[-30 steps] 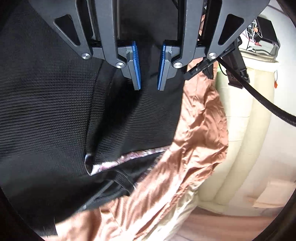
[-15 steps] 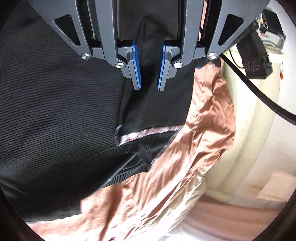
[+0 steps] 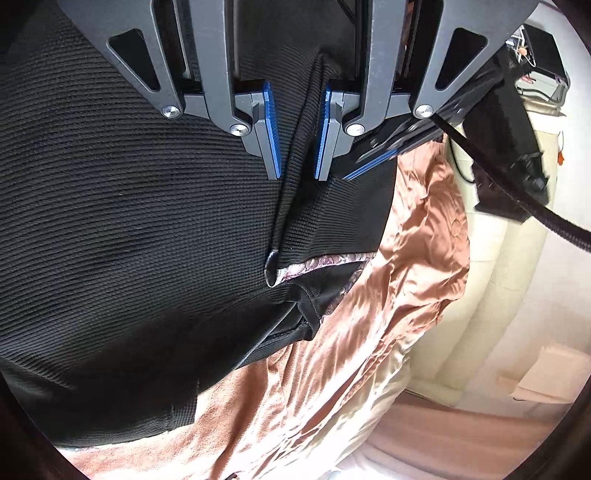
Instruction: Fold small clothes
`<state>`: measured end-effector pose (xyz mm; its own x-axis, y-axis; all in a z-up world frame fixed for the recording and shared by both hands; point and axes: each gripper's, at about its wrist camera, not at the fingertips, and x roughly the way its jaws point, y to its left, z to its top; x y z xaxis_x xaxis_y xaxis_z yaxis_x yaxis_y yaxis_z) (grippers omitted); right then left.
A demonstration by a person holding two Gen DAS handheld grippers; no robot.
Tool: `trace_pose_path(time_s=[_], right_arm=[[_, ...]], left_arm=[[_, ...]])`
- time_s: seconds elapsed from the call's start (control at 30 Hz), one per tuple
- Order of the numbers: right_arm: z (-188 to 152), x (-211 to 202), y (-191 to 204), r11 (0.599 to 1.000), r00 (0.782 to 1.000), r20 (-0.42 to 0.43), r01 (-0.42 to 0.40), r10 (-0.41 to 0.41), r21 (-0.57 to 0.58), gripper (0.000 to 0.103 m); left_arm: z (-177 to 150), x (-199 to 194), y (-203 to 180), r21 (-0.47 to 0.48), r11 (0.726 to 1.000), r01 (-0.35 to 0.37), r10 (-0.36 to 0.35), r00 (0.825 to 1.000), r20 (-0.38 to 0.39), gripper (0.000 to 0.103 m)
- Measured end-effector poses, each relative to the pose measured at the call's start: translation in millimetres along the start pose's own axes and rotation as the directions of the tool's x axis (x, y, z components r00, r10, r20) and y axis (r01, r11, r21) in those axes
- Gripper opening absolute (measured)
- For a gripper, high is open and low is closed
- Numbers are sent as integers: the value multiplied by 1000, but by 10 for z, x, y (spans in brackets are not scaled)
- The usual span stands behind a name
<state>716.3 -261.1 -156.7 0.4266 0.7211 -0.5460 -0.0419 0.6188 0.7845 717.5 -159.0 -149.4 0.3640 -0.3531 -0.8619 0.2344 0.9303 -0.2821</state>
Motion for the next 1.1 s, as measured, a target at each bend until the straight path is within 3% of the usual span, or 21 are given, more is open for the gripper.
trace_pose_path(time_s=[0.1,0.13,0.17,0.33,0.43,0.57,0.67,0.8,0.9,1.1], right_arm=[[-6,-66,-35,1000,1000,1,-1,1,0,16],[-12,-77,-42,1000,1000,1,-3,3,0,16],[-13,-86,-45,1000,1000,0,-5,5,-1,16],[-22,-49,28,1000,1000,-7,-25,25,-16,16],[-23,30,70,999,999,-15,-32,32,-21,16],[-13,97,66,999,999,-21,-39,39,-18,16],[-22,126,48,999,999,-25,-35,35,-15,16],[-27,181,70,999,998,-31,-46,45,-10,16],[-31,218,101,999,998,-35,-53,52,-6,16],[-13,330,117,998,997,-41,-65,65,10,16]], left_arm=[[17,64,17,-5,1000,-11,11,1000,2,16],[28,75,32,-16,1000,7,-7,1000,3,13],[39,81,45,-27,999,27,-27,1000,5,3],[88,37,123,-73,992,105,-104,994,20,3],[102,23,238,-135,970,200,-198,980,30,3],[85,113,356,-200,941,271,-274,962,13,3],[56,197,364,-189,964,186,-194,981,-21,3],[36,173,307,-141,978,156,-161,987,-26,7],[36,136,246,-95,991,91,-94,995,-28,8],[3,99,266,-75,993,87,-89,995,-33,9]])
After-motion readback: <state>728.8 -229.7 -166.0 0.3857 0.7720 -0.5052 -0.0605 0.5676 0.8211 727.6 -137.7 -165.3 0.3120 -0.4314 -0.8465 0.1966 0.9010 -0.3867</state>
